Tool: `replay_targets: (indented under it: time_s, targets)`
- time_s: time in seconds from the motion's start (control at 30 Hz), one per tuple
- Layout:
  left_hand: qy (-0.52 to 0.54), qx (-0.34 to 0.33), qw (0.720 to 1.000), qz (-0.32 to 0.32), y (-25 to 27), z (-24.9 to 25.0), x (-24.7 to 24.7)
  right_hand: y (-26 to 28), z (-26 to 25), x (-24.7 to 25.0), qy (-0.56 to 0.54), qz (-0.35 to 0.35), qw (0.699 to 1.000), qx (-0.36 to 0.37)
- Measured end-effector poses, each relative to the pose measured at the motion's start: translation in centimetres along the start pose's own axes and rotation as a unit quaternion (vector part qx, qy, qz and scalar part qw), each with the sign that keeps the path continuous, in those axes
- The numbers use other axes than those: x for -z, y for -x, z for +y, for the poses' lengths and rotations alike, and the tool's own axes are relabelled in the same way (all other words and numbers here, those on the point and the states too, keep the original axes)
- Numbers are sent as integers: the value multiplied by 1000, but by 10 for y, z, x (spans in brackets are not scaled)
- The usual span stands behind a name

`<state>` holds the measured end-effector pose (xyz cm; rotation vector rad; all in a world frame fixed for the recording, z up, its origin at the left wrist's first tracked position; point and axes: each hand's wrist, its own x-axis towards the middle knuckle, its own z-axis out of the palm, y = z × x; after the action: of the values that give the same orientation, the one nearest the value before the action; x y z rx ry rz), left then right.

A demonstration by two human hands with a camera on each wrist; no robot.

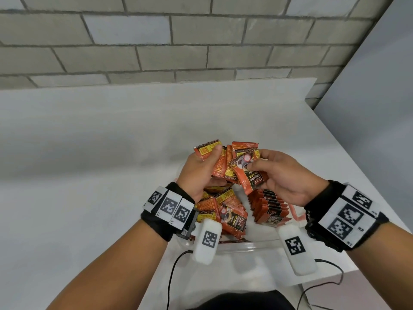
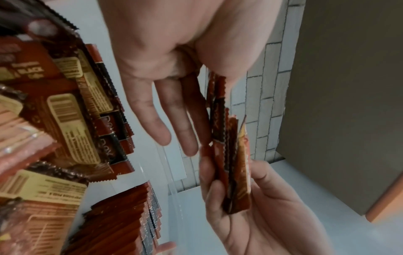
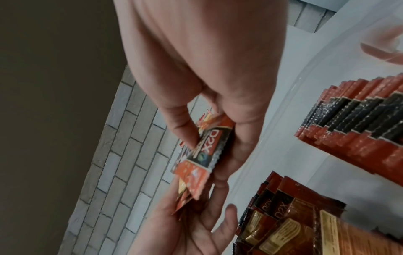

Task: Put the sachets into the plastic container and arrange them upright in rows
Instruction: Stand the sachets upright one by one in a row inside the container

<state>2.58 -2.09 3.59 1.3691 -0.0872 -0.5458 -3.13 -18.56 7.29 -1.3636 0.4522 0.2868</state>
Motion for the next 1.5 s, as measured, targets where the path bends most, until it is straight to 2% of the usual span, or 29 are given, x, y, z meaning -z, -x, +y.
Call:
replay_targets:
  time_s: [0.17, 0.23, 0.3, 0.37, 0.47, 0.53, 0.6, 0.7, 0.83, 0.9, 0.97, 1.0, 1.1, 1.17, 1.33, 1.43, 1.5]
  targets:
    - [-29, 31, 998, -42, 3, 6, -1, -3, -3, 0, 13, 46, 998, 31]
    - [-36, 47, 996, -69, 5, 8, -5, -2, -4, -1, 18, 45, 998, 31]
    - [-85, 53, 992, -83, 6, 10, -10, -1, -5, -3, 24, 32, 999, 26]
    - [-145, 43, 983, -100, 8, 13, -15, 3, -8, -6, 28, 7, 999, 22]
    - [-181, -19, 978, -98, 12, 18, -21, 9, -13, -7, 26, -20, 999, 39]
    - [-153, -65, 982, -94, 13, 22, -24, 12, -14, -7, 9, -36, 998, 60]
    - [-90, -68, 985, -130, 14, 26, -27, 15, -13, -7, -3, -49, 996, 78]
    - [4, -11, 987, -161, 15, 29, -30, 17, -10, -9, 14, -66, 993, 98]
    - [107, 47, 987, -114, 10, 24, -42, 16, -5, -11, 98, -48, 987, 117]
    - [155, 71, 980, -106, 7, 21, -45, 16, -7, -8, 223, -13, 965, 135]
    - [185, 84, 974, -102, 3, 18, -45, 15, -11, -4, 351, 40, 924, 145]
    - [190, 85, 973, -100, 1, 17, -45, 15, -12, -3, 369, 52, 917, 144]
    - [191, 88, 973, -89, -4, 16, -43, 14, -13, 1, 360, 55, 920, 147]
    - [188, 93, 974, -84, -6, 16, -41, 16, -15, 4, 377, 44, 908, 178]
    - [177, 106, 971, -124, -3, 16, -42, 22, -15, 1, 488, -43, 841, 230]
    - [177, 105, 967, -148, 1, 16, -46, 19, -11, -4, 561, -26, 786, 259]
    - [181, 106, 966, -150, 1, 13, -45, 18, -9, -5, 585, -2, 765, 271]
